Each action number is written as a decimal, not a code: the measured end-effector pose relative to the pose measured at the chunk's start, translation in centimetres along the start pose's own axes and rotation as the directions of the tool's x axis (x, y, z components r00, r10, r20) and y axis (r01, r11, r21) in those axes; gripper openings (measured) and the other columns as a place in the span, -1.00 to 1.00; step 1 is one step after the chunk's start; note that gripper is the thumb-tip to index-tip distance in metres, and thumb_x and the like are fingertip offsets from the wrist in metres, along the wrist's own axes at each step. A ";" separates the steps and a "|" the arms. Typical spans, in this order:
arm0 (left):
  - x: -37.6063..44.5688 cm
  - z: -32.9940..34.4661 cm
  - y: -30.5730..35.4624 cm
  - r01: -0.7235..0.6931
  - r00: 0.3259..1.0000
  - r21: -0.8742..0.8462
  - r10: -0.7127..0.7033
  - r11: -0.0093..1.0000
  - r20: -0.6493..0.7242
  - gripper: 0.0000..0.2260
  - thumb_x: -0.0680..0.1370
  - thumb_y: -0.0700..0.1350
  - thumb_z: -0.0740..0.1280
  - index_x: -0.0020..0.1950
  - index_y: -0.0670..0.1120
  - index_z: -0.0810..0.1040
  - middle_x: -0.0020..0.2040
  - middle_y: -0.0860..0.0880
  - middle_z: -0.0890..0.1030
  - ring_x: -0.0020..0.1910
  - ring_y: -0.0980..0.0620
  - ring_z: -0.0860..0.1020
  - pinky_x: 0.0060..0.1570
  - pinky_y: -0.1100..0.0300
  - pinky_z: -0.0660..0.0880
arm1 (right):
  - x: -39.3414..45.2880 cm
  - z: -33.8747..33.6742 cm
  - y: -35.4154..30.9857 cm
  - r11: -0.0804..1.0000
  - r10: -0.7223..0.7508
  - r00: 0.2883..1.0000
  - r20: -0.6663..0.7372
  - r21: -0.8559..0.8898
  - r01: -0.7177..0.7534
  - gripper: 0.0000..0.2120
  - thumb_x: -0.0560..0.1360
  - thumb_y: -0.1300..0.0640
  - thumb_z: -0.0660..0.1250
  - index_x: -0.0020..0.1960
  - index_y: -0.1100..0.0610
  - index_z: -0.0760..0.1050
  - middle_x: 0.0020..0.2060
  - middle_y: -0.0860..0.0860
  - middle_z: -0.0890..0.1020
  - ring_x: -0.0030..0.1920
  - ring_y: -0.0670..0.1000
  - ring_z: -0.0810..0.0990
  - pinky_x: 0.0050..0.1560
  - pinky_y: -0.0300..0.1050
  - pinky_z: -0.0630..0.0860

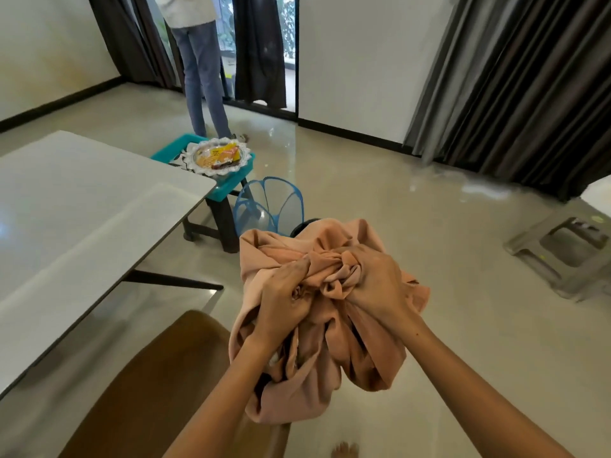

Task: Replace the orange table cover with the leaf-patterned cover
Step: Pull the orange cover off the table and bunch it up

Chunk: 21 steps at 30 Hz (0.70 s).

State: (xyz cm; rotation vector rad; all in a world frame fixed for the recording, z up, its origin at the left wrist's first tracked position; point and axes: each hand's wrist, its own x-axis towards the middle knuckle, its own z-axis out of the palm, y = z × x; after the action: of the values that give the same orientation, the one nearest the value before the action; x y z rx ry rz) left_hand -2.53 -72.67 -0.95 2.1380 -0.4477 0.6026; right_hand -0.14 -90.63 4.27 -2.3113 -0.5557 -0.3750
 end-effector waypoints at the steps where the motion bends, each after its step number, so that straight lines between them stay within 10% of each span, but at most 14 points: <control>1: 1.6 1.2 -0.5 0.015 1.000 0.000 -0.015 1.000 -0.008 -0.66 0.42 -0.32 0.39 0.19 -0.26 0.57 0.12 -0.14 0.63 0.13 0.00 0.59 0.14 0.02 0.51 | 1.6 -0.3 1.6 1.000 0.001 1.000 0.017 0.002 -0.001 -0.65 0.30 -0.15 0.38 0.01 -0.02 0.61 -0.10 -0.08 0.66 -0.13 -0.06 0.59 -0.18 -0.13 0.53; 21: 34.8 15.1 -21.4 0.282 0.951 0.045 -0.273 0.958 -0.147 -0.66 0.46 -0.20 0.34 0.22 -0.22 0.56 0.10 -0.10 0.64 0.09 0.00 0.60 0.09 -0.01 0.53 | 40.0 4.4 25.7 0.993 -0.092 0.977 0.190 0.087 0.077 -0.71 0.26 -0.11 0.47 -0.06 -0.05 0.60 -0.16 -0.12 0.64 -0.17 -0.07 0.59 -0.23 -0.08 0.51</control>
State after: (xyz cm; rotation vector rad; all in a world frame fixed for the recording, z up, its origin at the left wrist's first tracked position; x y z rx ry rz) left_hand 40.86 -76.11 -2.90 2.1532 -0.0471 0.6062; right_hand 47.56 -92.91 2.84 -2.2659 -0.7534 -0.1639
